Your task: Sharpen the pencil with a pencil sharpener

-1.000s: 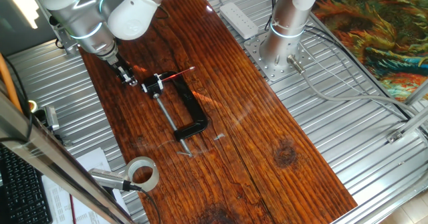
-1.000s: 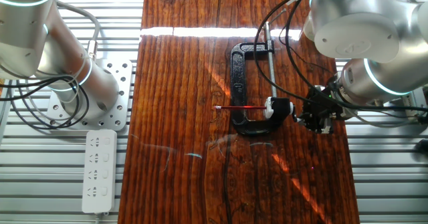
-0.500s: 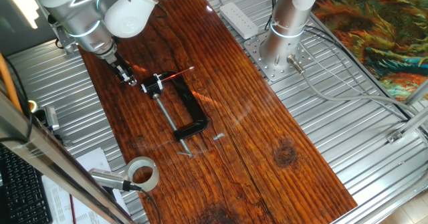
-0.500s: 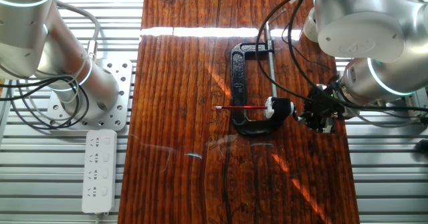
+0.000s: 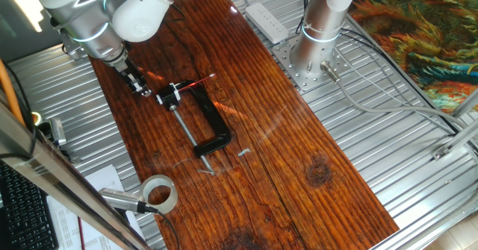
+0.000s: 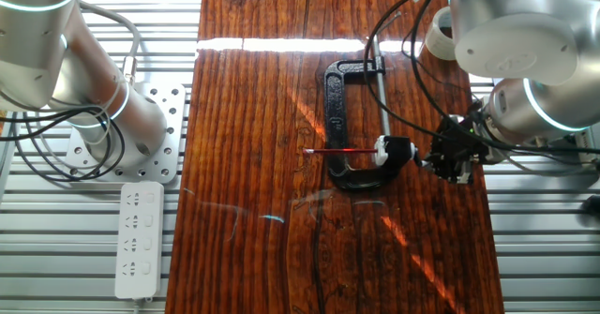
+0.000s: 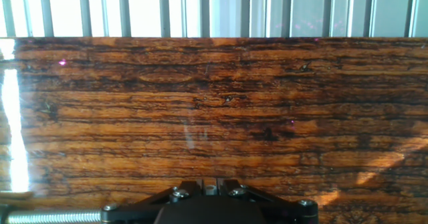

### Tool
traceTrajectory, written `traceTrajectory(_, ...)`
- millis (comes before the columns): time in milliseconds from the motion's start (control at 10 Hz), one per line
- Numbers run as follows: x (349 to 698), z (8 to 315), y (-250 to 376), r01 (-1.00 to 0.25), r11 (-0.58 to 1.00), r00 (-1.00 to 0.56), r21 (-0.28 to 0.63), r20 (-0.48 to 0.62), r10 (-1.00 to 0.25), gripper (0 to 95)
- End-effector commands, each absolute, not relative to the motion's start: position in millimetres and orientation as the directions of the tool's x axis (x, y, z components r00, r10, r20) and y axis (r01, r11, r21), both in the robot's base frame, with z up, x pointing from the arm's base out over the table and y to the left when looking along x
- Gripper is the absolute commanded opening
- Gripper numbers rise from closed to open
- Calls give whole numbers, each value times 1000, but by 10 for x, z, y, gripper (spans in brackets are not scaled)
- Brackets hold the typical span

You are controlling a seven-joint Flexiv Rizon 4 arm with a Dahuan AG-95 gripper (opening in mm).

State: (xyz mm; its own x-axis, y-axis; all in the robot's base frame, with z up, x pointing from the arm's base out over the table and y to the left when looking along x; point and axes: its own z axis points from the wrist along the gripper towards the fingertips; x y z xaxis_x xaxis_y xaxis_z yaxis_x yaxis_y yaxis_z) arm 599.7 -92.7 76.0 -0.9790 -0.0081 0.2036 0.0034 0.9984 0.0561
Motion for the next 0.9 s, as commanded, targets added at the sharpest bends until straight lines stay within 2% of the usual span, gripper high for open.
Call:
traceTrajectory(100,6009,765,-900,7,999,-980,54,201,-4,0)
traceTrajectory(900,6032,789,-836,11,999,-979,40,205,2,0)
